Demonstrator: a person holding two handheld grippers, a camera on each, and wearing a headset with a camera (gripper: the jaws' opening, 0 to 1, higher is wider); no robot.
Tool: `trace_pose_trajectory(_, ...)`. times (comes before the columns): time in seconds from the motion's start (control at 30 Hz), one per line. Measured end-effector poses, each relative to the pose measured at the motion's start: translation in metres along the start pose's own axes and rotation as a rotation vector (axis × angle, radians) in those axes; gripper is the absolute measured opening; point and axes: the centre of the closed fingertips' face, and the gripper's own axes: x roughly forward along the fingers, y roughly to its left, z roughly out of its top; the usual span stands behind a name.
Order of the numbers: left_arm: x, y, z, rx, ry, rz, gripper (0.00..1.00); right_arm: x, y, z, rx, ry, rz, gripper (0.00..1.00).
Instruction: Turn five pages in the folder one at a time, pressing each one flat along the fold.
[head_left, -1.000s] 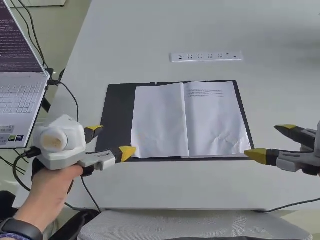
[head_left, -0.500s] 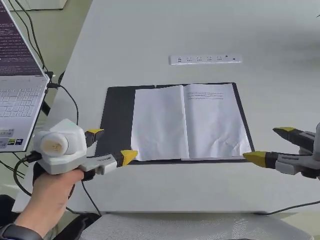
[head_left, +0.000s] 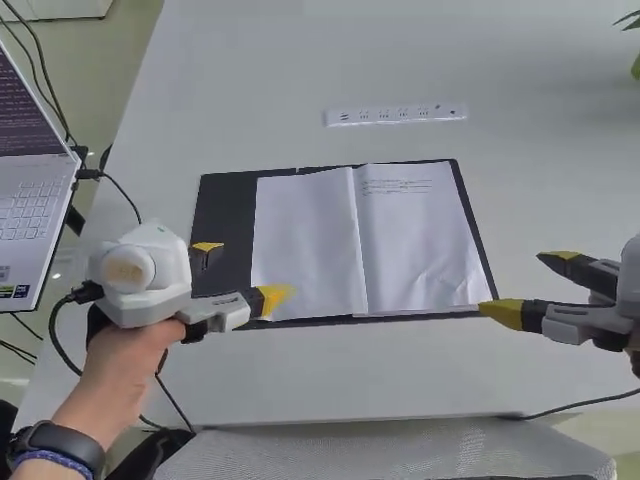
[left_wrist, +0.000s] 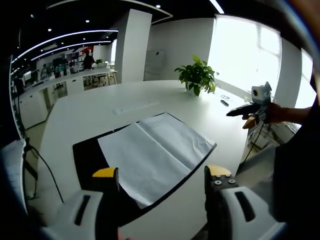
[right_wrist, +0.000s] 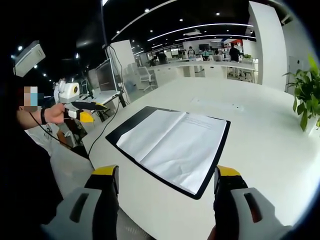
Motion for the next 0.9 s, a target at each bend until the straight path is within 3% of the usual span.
trace_pose_trajectory(0.37, 0.025, -0.021, 0.014, 0.035, 0.000, -0.069, 0.69, -0.007, -0.003, -0.004, 0.021, -0.011, -0.021, 0.77)
trace_pose_trajectory(0.9, 0.082, -0.071, 0.037, 0.102, 0.015, -0.200, 0.69, -0.014, -0.006, -0.007, 0.039, -0.022, -0.033, 0.77)
